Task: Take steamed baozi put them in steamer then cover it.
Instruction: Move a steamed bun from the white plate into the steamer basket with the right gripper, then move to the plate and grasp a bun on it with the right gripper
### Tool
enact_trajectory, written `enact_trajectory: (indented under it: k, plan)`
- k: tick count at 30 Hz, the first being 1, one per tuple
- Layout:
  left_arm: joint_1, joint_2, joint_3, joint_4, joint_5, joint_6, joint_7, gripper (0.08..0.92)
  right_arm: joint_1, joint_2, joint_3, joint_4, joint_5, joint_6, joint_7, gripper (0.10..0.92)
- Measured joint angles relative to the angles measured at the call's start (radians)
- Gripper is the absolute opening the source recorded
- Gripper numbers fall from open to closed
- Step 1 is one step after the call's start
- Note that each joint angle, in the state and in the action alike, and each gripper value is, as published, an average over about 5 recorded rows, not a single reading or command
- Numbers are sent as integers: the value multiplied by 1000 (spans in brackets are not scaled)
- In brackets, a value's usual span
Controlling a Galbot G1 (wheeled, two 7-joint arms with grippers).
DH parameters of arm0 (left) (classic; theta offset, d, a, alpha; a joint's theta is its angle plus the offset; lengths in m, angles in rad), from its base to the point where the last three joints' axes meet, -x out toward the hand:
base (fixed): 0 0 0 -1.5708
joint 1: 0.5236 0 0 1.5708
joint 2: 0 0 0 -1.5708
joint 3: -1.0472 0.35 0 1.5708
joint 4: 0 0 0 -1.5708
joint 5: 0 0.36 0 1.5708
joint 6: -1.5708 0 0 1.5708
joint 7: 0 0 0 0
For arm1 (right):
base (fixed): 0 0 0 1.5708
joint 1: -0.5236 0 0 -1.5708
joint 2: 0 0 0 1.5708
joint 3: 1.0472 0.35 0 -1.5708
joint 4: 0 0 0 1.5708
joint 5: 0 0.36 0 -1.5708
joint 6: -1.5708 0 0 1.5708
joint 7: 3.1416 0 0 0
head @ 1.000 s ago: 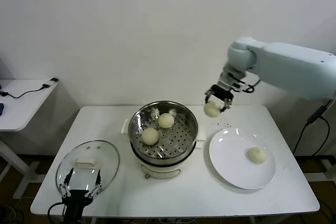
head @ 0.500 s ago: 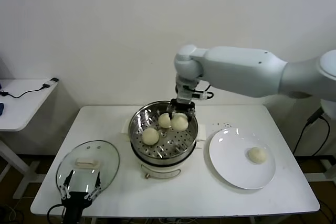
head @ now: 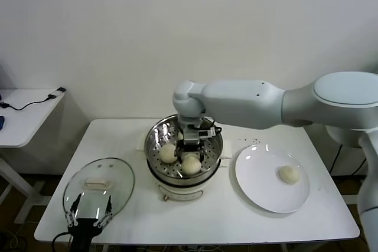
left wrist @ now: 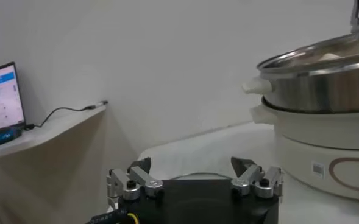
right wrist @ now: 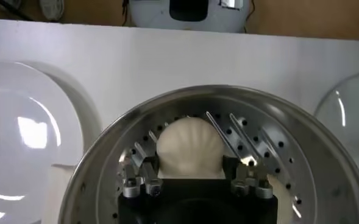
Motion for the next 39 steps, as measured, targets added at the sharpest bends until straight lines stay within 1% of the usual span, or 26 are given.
enact_trajectory:
  k: [4, 10, 19, 24, 27, 30, 39]
  plan:
    - [-2, 0, 1, 3, 0, 0, 0, 823, -12, 4, 1, 1, -10, 6, 3, 695]
    - [-6, 0, 3, 4, 1, 1, 0, 823, -15, 6, 12, -2, -23, 16, 3, 810]
    - [-4, 0, 6, 4, 5, 1, 0, 823, 10, -19, 42, -23, -20, 35, -13, 823]
    - [-3, 0, 9, 1, 8, 2, -1, 823, 58, -63, 36, -48, 19, 7, 18, 823]
    - [-4, 0, 14, 1, 11, 2, -1, 823, 98, -107, 15, -58, 64, -48, 61, 823]
    - [-2, 0, 17, -1, 13, 2, 0, 823, 133, -164, -12, -56, 127, -138, 106, 823]
    - [-2, 1, 15, -8, 12, 2, 0, 823, 166, -409, -57, 22, 310, -515, 209, 823]
